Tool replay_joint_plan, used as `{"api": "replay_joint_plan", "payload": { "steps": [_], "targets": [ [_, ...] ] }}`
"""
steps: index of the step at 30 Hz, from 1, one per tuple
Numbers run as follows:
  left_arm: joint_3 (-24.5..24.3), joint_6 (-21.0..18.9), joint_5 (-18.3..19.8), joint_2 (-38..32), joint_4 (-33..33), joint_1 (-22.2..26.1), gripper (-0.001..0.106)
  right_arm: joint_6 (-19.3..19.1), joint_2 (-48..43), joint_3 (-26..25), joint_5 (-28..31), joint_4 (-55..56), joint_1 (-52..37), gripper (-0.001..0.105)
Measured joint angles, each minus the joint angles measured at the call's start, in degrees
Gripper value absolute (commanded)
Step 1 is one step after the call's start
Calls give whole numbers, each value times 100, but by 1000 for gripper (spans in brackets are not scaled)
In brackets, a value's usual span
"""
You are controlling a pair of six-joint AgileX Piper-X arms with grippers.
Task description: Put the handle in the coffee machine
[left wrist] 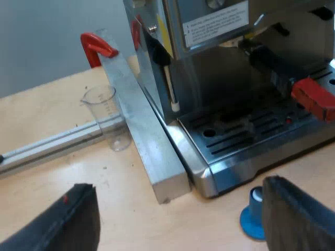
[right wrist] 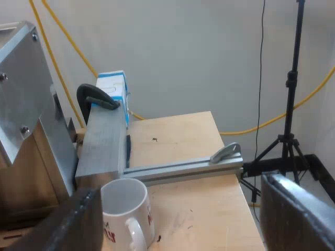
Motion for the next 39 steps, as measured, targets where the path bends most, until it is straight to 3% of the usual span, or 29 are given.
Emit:
{"api": "replay_joint_plan", "payload": {
  "steps": [11, 19, 25, 39],
  "targets": [
    [1322, -30, 0, 27, -56, 0, 66, 0, 11, 976, 0, -43, 0, 65],
    [1333, -30, 12, 31, -580, 0, 66, 306, 11, 1491, 0, -43, 0, 65],
    [1532, -34, 12, 31, -977, 0, 66, 333, 11, 1773, -22, -43, 0, 65],
    [1546, -34, 56, 31, -1069, 0, 66, 479, 11, 1790, -22, -98, 0, 65]
  ]
}}
